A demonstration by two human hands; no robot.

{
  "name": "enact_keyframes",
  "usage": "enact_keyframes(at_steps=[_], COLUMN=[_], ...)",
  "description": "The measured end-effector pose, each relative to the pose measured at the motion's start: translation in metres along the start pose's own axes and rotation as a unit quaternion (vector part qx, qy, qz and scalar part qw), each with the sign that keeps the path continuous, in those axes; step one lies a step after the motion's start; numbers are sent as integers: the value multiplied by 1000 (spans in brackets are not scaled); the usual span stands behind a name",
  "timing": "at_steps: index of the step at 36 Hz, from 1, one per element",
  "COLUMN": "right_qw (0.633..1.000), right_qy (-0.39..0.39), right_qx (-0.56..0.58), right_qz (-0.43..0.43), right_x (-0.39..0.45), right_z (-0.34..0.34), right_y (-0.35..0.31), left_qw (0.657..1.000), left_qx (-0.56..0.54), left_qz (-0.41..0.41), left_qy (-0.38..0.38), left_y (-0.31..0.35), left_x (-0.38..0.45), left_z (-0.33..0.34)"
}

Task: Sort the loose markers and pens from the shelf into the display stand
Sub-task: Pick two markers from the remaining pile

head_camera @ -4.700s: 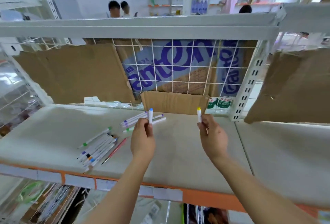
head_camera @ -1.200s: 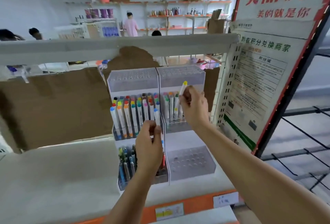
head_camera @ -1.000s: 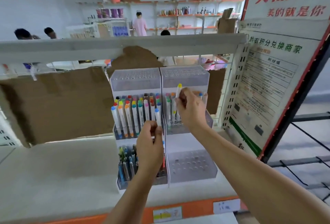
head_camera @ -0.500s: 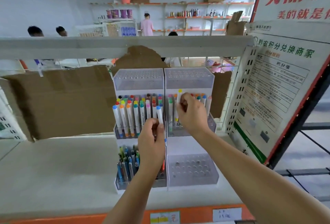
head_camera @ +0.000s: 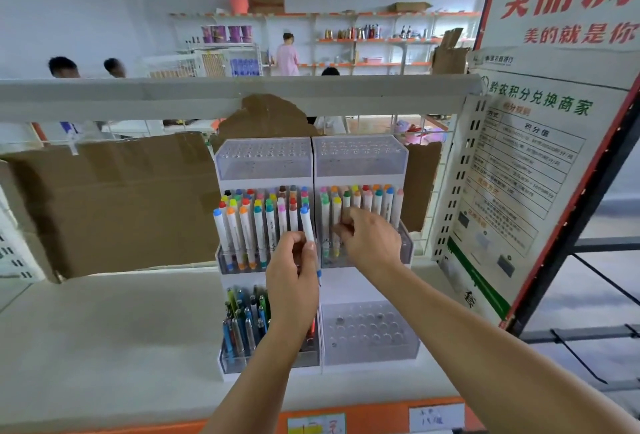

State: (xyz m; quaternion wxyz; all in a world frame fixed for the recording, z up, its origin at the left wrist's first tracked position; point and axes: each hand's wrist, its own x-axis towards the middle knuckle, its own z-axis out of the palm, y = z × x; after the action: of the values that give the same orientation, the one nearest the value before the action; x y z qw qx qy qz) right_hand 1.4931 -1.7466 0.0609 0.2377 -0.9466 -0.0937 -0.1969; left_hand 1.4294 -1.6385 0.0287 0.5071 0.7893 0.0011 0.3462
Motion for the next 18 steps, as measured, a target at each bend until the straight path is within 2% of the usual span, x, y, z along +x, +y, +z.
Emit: enact_keyframes(at_steps=[4, 6, 8, 10, 15, 18], right_qw=[980, 966, 962, 959, 939, 947], right_qy=[88, 64, 36, 44, 166, 183], right_qx=[169, 232, 251, 267, 300, 261], right_qz=[-47, -89, -100, -87, -16, -24], right_x=[-12, -20, -24, -23, -3, 7], right_z=[-3, -6, -6, -10, -38, -43], right_y=[3, -6, -14, -17, -2, 9], left_qw=[1000, 1000, 999, 998, 999, 999], left_qx=[5, -2, -19, -37, -25, -15], left_qz=[16, 14, 18, 31, 42, 24], left_qy=[-8, -21, -31, -36, -21, -20], left_y=[0, 1, 3, 6, 4, -1], left_x=[3, 4, 5, 5, 10, 10], left_z=[2, 6, 8, 10, 6, 1])
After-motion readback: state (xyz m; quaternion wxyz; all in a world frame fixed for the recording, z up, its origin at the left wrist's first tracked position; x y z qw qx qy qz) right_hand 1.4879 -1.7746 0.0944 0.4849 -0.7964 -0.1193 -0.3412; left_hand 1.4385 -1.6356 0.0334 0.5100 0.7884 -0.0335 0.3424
